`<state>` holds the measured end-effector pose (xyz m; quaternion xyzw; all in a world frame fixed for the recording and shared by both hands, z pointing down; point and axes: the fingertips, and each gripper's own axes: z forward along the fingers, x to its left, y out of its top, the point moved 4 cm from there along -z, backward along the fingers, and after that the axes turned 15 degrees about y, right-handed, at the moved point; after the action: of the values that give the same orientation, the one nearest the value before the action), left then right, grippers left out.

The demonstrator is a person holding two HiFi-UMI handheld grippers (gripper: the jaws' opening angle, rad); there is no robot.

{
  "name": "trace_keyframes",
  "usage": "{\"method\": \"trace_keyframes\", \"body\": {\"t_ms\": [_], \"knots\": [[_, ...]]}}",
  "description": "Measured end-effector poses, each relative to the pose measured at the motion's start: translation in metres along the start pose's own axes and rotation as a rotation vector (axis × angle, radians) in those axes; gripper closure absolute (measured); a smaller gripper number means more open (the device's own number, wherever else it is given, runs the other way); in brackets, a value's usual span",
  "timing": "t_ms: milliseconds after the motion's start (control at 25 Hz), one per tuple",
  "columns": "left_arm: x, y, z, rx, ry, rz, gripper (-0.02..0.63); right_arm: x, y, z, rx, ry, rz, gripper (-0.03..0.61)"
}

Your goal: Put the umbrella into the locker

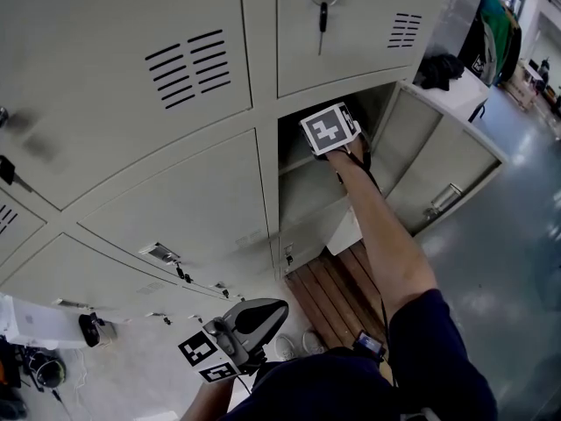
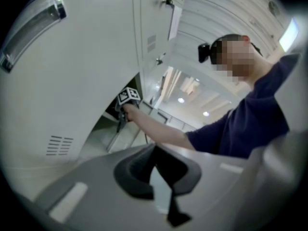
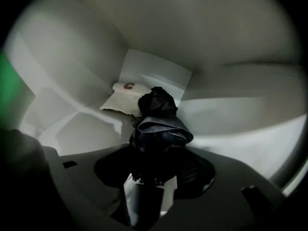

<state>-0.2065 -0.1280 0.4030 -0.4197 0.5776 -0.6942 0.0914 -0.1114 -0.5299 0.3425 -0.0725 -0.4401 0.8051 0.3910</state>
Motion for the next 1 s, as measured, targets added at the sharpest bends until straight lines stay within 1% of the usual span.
{"method": "trace_keyframes", "body": {"t_ms": [120, 280, 440, 520, 800, 1000], "knots": [[-0.004, -0.001, 0.006, 0.001, 0.0, 0.0, 0.614, 0.002, -0.001, -0.001, -0.008, 0.022, -0.009, 0.341], [-0.005, -0.003, 0.012, -0.001, 0.011, 0.001, 0.614, 0.007, -0.007, -0.004, -0.019, 0.058, 0.01, 0.301], [-0.007, -0.005, 0.017, 0.0, 0.023, 0.0, 0.614, 0.012, -0.001, -0.015, -0.121, 0.057, -0.022, 0.28], [-0.008, -0.006, 0.02, 0.001, 0.028, -0.002, 0.614, 0.013, -0.004, -0.023, -0.153, 0.038, -0.018, 0.278], [-0.017, -0.011, 0.033, 0.012, 0.042, 0.004, 0.614, 0.021, -0.002, -0.062, -0.267, -0.005, -0.094, 0.278], [-0.028, -0.016, 0.046, 0.028, 0.045, 0.016, 0.614, 0.03, -0.017, -0.094, -0.372, 0.048, -0.085, 0.278]]}}
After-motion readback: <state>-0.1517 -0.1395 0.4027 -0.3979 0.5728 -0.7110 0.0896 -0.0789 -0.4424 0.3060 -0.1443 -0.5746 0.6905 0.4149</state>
